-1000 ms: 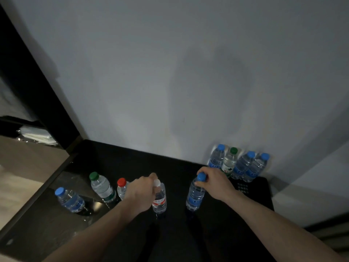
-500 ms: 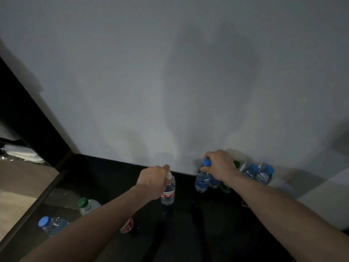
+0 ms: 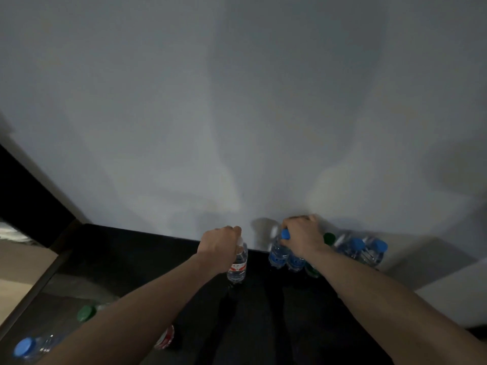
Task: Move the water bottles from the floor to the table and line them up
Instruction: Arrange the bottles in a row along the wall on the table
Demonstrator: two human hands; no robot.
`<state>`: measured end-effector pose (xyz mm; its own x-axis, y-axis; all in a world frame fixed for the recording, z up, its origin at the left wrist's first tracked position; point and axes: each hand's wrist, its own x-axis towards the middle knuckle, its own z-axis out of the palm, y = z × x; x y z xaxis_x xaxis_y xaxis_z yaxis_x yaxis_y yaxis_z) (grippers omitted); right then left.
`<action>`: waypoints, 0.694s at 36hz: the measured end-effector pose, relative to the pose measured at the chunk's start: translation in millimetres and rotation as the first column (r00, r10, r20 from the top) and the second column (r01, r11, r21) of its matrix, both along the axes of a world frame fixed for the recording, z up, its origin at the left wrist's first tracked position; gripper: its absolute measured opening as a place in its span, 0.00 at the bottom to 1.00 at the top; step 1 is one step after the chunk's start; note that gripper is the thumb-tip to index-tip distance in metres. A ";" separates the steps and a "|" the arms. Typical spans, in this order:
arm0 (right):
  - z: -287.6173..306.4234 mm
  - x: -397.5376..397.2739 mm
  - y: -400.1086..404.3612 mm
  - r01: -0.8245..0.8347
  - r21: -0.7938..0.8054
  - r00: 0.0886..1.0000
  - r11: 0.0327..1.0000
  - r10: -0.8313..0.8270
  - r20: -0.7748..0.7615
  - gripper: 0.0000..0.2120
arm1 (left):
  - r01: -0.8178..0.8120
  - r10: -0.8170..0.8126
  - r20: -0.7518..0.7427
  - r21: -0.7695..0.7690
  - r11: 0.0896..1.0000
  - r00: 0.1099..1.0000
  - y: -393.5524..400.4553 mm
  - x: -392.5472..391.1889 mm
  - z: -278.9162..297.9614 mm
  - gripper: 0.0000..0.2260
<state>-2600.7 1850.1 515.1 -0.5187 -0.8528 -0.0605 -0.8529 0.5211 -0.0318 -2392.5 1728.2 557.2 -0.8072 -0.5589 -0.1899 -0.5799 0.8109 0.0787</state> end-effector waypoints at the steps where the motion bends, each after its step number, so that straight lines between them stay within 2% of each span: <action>1: -2.5 -1.1 0.8 0.013 0.001 1.000 1.000 -0.013 0.002 0.12 | 0.000 0.000 0.001 0.005 1.000 1.000 -1.4 -4.3 -2.1 0.14; 5: -7.7 -8.7 0.4 0.057 -0.015 0.998 0.998 -0.057 -0.009 0.13 | 0.016 -0.016 -0.010 0.002 1.000 1.000 -6.5 -20.4 -8.4 0.13; 13: -10.9 -13.1 -2.5 0.030 -0.082 1.000 0.996 -0.029 0.007 0.14 | 0.020 -0.020 -0.055 0.005 1.000 0.998 -10.3 -53.2 -18.3 0.12; 20: -8.2 -17.9 1.4 0.012 -0.072 0.997 0.997 -0.007 0.072 0.16 | 0.002 0.000 -0.091 0.022 1.000 0.996 -7.9 -77.1 -22.4 0.13; 25: -6.9 -19.4 5.8 0.000 -0.096 0.995 0.995 0.010 0.104 0.14 | 0.000 0.005 -0.111 0.044 0.999 0.994 -4.4 -87.1 -24.8 0.12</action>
